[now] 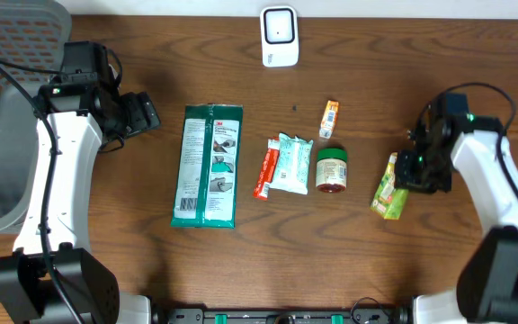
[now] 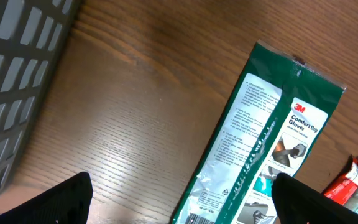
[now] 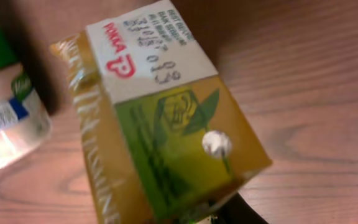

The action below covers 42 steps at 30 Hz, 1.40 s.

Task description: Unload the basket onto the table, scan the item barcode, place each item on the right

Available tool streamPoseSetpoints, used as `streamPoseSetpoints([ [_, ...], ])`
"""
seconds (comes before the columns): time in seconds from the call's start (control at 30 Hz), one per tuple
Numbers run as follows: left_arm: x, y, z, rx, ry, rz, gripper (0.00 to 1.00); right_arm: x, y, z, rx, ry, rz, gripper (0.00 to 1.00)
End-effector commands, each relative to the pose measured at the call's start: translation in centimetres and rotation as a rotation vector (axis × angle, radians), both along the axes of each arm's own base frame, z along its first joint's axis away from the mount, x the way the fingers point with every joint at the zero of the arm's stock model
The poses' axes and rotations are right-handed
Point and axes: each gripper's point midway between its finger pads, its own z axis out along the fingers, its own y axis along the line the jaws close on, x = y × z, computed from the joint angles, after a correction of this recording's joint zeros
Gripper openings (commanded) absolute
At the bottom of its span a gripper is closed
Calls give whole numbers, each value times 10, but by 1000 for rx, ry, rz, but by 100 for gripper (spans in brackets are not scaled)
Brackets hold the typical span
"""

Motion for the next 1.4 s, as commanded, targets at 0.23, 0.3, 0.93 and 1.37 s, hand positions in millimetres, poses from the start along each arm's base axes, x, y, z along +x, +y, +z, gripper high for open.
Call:
streamPoseSetpoints([
  [0.23, 0, 2, -1, 0, 5, -1, 92, 38, 15, -22, -31, 0, -6, 40],
  [0.3, 0, 2, -1, 0, 5, -1, 92, 42, 17, -26, -38, -6, 2, 55],
  [0.93, 0, 2, -1, 0, 5, -1, 92, 27, 23, -16, -12, 16, -100, 65],
  [1.37, 0, 2, -1, 0, 5, -1, 92, 31, 41, -30, -20, -27, -48, 44],
])
